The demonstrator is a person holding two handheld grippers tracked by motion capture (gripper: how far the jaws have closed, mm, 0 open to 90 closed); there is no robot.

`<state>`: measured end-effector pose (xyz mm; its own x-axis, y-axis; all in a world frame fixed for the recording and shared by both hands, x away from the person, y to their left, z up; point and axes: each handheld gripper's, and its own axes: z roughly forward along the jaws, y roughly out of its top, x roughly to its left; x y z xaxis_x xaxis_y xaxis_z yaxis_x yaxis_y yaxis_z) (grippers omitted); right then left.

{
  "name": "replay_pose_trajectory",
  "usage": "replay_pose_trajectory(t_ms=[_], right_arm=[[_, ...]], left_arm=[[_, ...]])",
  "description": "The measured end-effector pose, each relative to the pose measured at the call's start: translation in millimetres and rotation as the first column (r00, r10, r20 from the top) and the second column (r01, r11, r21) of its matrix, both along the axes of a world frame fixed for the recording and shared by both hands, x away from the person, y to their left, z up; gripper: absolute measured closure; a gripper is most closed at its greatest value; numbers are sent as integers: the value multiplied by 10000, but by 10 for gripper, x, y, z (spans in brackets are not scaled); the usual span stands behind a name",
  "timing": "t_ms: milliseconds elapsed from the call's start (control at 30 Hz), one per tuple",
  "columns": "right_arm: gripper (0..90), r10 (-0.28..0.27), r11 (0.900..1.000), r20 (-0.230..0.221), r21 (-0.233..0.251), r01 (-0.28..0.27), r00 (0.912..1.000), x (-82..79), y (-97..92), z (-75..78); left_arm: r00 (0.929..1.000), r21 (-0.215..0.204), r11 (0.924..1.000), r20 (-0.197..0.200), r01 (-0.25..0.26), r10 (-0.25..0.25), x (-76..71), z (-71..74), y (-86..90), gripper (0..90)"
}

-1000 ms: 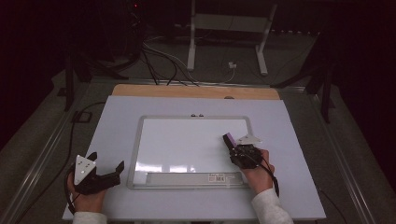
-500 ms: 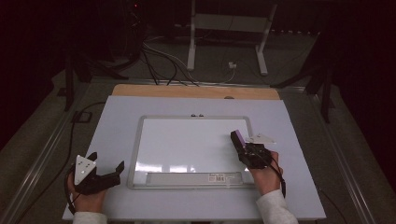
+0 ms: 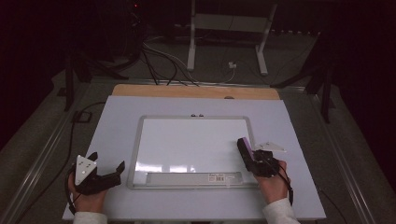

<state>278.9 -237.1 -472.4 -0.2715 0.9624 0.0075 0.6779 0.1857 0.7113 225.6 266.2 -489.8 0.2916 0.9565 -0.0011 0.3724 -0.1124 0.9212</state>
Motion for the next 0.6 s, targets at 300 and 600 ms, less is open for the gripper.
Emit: replay_pose_trajectory(t_ms=[300,600], right_arm=[[631,-343,9994,-145,59,344,9993,-120,-38,-59],[630,-383,9991,-167,169,386,9991,-253,-62,-58]], left_arm=[[10000,-17,10000,23,-16,16,1,1,1,6],[10000,39,10000,3,10,-10,0,3,-4,7]])
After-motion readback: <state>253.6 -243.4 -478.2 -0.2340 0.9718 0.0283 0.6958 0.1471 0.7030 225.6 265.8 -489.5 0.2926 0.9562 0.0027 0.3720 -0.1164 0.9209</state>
